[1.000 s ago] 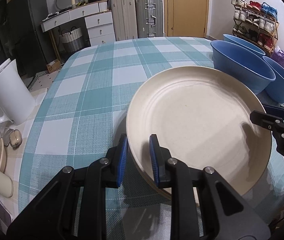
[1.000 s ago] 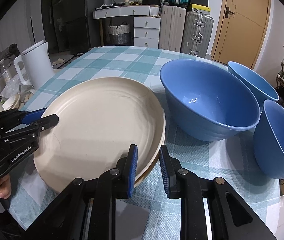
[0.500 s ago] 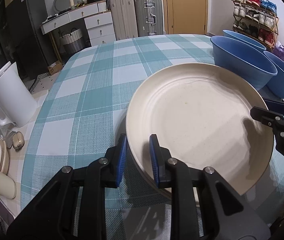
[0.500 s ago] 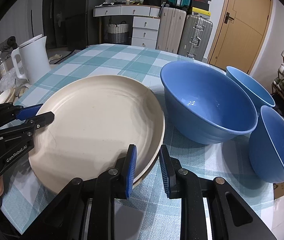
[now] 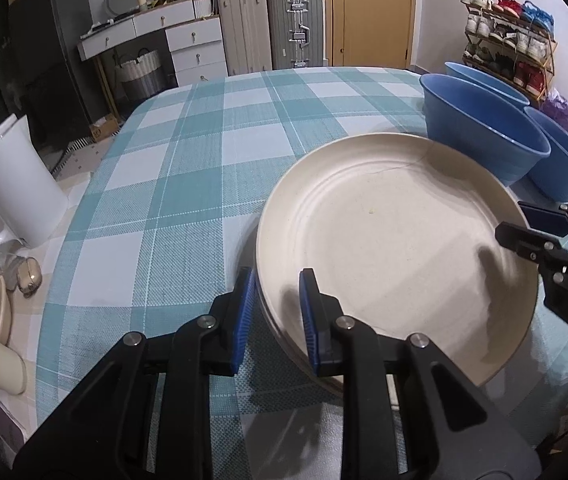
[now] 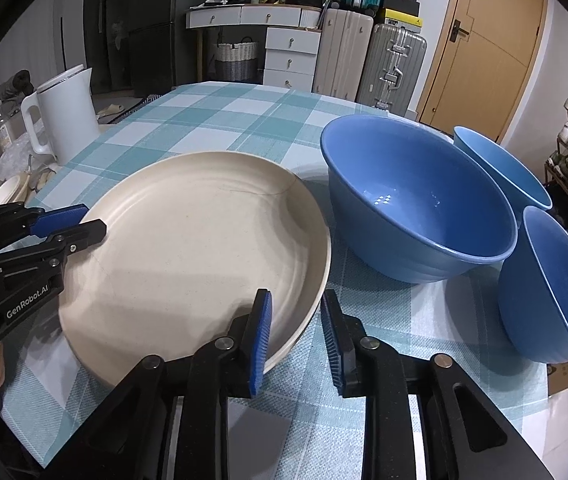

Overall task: Organize plates and bowls
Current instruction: 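Lower the left tool's plate onto the stack and open it while the right tool releases its plate, then move the left tool to a blue bowl while the right tool approaches another blue bowl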

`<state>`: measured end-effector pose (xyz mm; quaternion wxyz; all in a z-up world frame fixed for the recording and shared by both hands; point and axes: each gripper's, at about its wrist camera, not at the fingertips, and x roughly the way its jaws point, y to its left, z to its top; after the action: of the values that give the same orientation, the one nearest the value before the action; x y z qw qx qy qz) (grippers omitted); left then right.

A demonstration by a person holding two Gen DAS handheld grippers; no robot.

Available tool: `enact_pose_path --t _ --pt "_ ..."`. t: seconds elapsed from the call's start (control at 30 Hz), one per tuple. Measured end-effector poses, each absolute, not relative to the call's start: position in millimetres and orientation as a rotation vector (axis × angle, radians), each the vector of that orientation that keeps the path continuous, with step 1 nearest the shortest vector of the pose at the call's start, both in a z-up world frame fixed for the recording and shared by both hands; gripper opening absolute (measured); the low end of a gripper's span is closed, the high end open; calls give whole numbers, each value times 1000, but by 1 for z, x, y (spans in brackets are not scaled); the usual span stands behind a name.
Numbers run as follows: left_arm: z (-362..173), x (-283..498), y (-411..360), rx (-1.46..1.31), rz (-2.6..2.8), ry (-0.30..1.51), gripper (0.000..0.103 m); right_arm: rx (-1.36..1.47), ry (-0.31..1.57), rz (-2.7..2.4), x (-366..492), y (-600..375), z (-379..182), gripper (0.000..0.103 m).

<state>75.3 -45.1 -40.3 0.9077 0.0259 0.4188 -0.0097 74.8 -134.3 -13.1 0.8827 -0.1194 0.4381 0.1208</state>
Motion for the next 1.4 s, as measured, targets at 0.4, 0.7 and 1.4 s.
enact_pose_path --t 0.4,0.7,1.4 --pt "2 59 -25 -94 -94 780 82 -216 821 292 58 -137 28 97" --pt "36 41 -26 -167 -142 731 102 -119 774 303 46 -164 70 102" --pt "115 47 -104 -105 -263 648 102 -38 657 130 25 -296 176 102"
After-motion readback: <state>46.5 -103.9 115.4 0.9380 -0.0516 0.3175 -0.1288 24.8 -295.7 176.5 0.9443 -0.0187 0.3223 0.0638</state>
